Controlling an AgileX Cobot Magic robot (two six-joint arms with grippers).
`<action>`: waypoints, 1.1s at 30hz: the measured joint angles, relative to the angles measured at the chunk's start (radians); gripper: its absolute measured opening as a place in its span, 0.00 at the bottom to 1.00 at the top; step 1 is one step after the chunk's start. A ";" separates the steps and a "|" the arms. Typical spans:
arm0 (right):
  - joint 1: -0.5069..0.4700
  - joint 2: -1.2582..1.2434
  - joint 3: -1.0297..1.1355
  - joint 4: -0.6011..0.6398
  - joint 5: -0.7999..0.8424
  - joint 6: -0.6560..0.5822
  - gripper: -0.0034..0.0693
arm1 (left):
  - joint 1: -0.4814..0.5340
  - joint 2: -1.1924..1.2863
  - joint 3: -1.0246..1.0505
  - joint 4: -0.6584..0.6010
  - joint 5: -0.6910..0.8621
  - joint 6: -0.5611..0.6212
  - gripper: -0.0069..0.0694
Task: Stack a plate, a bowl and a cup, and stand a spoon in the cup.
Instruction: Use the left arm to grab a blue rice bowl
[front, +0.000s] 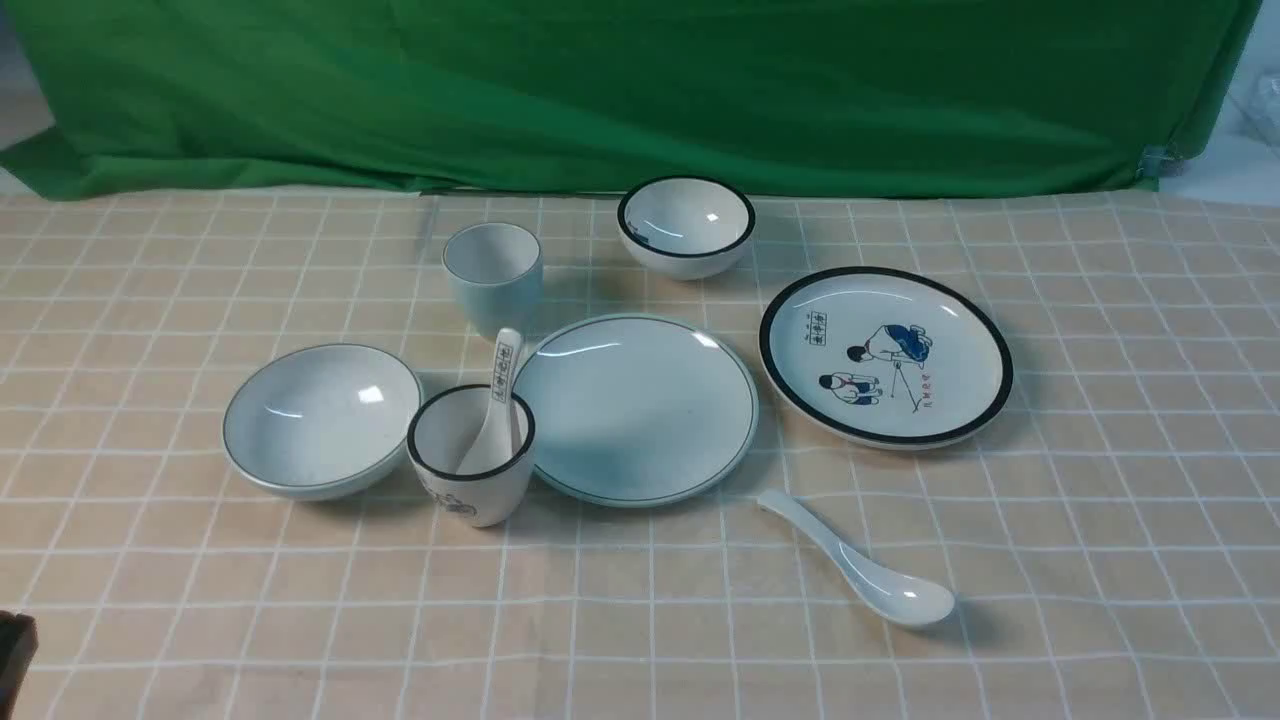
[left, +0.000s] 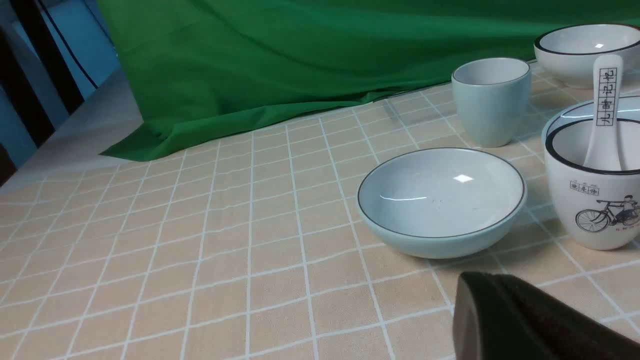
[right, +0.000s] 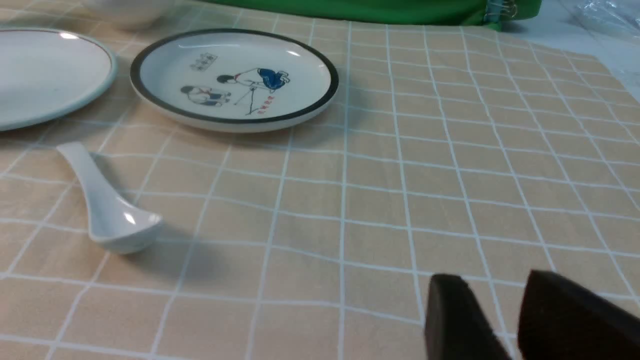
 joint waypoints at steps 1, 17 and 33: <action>0.000 0.000 0.000 0.000 0.000 0.000 0.38 | 0.000 0.000 0.000 0.000 0.000 0.000 0.10; 0.000 0.000 0.000 0.000 0.000 0.000 0.38 | 0.000 0.000 0.000 0.000 -0.010 -0.001 0.10; 0.000 0.000 0.000 0.000 0.000 0.000 0.38 | -0.007 0.002 -0.060 -0.571 -0.261 -0.349 0.10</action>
